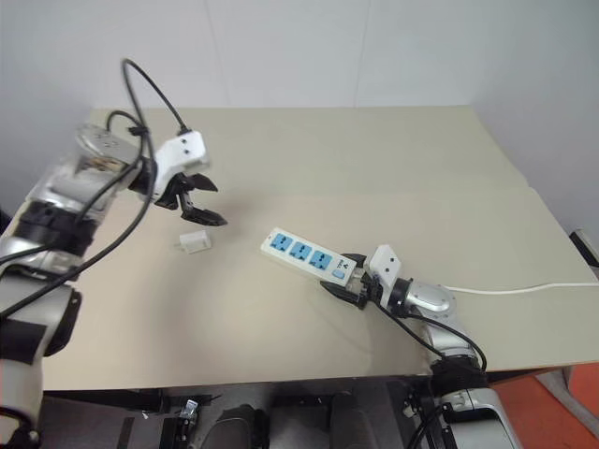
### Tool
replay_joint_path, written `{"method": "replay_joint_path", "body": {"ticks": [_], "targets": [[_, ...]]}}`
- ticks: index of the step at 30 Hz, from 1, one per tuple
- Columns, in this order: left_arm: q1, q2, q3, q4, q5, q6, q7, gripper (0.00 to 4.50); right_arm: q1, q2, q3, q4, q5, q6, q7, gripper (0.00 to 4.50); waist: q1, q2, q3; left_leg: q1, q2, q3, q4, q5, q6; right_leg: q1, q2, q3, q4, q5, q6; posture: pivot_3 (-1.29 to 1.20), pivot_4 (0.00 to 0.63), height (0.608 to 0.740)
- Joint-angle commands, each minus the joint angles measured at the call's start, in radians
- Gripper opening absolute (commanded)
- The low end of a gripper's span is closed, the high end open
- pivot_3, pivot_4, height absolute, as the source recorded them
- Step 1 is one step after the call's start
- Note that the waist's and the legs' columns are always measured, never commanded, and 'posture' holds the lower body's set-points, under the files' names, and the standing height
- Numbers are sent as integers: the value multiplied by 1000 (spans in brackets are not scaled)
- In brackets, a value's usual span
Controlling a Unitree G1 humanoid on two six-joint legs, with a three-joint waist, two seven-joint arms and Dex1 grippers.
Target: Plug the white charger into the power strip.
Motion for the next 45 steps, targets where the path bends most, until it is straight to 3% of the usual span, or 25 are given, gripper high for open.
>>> {"method": "replay_joint_path", "body": {"ticks": [1, 12, 28, 31, 41, 45], "targets": [[-71, -43, -61, 151, 108, -97, -27, 4500, 16, 3, 5, -1, -17, -17, -15, 3424, 0, 0, 0, 0, 0, 0, 0, 0, 0, 0, 0, 0, 0, 0, 0, 0, 150, 740], [-153, -182, -87, 456, 266, -218, 22, 4500, 64, 8, 8, -42, -18, -18, -56, 3424, 6, -1, 0, -1, 0, -1, 1, 0, 0, 0, 0, 0, 0, 0, 0, 0, 150, 740], [-156, -243, -78, 529, 371, -230, 74, 4500, 78, 12, 14, -50, -24, -15, -85, 3424, 9, -1, 0, -1, 0, -1, 1, 0, 0, 1, 0, -1, 0, 0, 0, 0, 150, 740], [-156, -247, -79, 532, 382, -232, 76, 3967, 75, 13, 16, -51, -25, -13, -86, 3424, 9, -1, 0, 0, 0, -1, 1, 0, 0, 1, 0, -1, 0, 0, 1, 0, 150, 740], [-161, -248, -77, 539, 405, -246, 85, 1020, 73, 9, 20, -45, -29, -14, -87, 3424, 8, -1, 0, 1, 0, -2, 1, 0, 0, 2, 0, -1, 1, 0, 1, 0, 150, 740], [-176, -235, -53, 528, 391, -258, 85, 973, 72, 8, 19, -46, -30, -14, -87, 3424, 8, -1, 0, 1, 0, -2, 1, 0, 0, 2, 0, -1, 1, 0, 1, 0, 150, 740]]}}
